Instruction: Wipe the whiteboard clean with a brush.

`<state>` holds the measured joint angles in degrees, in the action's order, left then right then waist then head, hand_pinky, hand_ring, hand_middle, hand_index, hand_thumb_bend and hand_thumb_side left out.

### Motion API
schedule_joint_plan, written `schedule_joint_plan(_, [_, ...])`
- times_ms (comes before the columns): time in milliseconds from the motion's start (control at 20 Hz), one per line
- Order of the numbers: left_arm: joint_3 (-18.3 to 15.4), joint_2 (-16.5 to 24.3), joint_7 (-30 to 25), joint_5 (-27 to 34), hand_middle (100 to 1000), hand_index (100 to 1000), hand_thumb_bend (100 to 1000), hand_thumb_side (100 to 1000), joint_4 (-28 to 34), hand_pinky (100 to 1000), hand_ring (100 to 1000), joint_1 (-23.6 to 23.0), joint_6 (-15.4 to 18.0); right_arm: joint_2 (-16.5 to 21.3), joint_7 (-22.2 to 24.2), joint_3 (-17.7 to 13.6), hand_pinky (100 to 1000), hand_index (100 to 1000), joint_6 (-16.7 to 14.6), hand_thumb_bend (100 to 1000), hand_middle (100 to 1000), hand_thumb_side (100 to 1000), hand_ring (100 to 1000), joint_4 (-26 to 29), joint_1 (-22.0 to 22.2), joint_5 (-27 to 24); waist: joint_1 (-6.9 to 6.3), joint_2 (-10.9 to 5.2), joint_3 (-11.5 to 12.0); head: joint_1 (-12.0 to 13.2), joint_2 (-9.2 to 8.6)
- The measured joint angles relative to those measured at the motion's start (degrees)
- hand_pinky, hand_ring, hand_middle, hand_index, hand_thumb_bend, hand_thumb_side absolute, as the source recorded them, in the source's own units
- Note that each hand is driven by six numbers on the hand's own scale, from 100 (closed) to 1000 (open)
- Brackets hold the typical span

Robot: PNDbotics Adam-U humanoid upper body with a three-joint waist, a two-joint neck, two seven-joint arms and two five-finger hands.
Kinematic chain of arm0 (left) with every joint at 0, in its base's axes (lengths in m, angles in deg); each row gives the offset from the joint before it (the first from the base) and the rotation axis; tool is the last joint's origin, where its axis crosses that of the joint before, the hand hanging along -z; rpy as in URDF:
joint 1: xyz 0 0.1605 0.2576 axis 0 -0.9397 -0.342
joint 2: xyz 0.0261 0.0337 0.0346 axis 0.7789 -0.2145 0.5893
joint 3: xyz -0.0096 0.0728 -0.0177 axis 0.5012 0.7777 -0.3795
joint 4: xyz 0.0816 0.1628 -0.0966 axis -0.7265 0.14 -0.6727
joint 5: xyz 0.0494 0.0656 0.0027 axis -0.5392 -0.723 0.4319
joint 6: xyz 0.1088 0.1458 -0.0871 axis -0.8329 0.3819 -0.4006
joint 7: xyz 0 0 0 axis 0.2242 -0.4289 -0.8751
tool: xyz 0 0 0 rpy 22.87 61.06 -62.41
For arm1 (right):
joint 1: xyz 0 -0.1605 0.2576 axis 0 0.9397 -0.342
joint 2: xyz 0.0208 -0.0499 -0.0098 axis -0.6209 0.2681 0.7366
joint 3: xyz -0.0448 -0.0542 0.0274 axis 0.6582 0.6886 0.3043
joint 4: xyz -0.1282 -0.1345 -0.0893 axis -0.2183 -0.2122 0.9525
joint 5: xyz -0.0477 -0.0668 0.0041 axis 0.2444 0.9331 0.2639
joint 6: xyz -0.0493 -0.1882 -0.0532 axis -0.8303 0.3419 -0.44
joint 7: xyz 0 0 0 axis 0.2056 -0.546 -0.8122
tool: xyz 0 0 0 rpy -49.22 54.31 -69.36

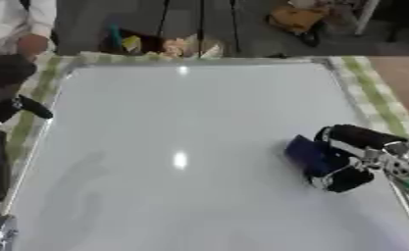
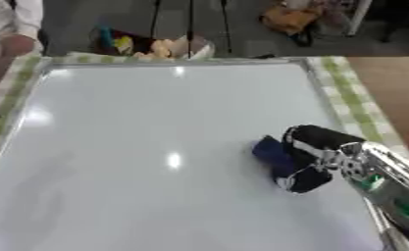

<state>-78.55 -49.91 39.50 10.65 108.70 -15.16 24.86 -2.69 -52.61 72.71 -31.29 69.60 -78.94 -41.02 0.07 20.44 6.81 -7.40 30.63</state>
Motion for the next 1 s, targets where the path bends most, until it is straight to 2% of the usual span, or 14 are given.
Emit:
schedule_joint_plan(400, [0.01,0.0,-0.13,0.0,734,692,100,970,0.0,439,781,0.03,-0.07,0.07,0.48,0.84,369,102,0.83,100,263,305,436,2.38,0.68,-1.52,-0.03,0.06,0.22,-0.01,-0.01])
schedule_joint_plan(1000, [0.03,0.0,-0.27,0.0,735,692,100,970,0.0,438,782,0.07,0.01,-0.13,-0.2,0.85,360,101,2.31,100,257,276,431,2.15,0.04,-1.42,-0.13,0.13,0.29,-0.31,-0.06])
